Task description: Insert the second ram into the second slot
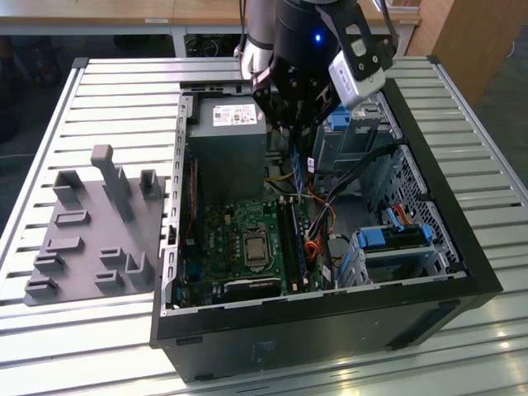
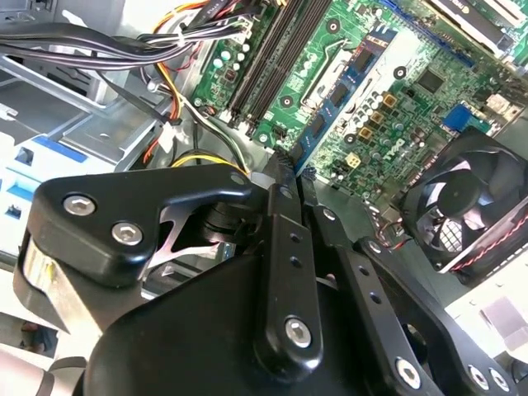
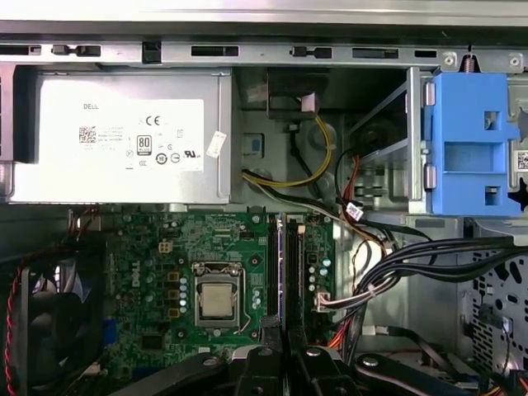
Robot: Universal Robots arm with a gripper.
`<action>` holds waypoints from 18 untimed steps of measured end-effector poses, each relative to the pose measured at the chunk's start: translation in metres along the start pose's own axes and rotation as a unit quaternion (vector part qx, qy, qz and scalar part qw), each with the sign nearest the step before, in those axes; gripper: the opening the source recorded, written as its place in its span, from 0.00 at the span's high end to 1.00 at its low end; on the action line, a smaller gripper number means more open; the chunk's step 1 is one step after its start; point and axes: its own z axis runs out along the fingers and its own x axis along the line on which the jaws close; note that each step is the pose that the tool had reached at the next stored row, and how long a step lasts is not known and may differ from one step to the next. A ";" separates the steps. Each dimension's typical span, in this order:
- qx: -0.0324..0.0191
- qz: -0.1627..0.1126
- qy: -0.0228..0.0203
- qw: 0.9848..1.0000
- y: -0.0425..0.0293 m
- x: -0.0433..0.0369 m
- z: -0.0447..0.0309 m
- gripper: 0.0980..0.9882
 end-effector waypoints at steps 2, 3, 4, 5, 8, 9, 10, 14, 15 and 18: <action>0.000 0.000 0.000 1.000 -0.0001 0.0000 0.0011 0.95; 0.000 0.000 0.000 1.000 -0.0002 0.0000 0.0017 0.95; 0.000 0.000 0.000 1.000 -0.0004 0.0001 0.0023 0.95; 0.000 0.000 0.000 1.000 -0.0008 0.0001 0.0027 0.95; 0.000 0.000 0.000 1.000 -0.0016 0.0001 0.0047 0.95; 0.000 0.000 0.000 1.000 -0.0019 0.0001 0.0055 0.95; 0.000 0.000 0.000 1.000 -0.0022 0.0001 0.0064 0.95; 0.000 0.000 0.000 1.000 -0.0034 0.0001 0.0105 0.95; 0.000 0.000 0.000 1.000 -0.0036 0.0001 0.0115 0.95; 0.000 0.000 0.000 1.000 -0.0040 0.0001 0.0140 0.95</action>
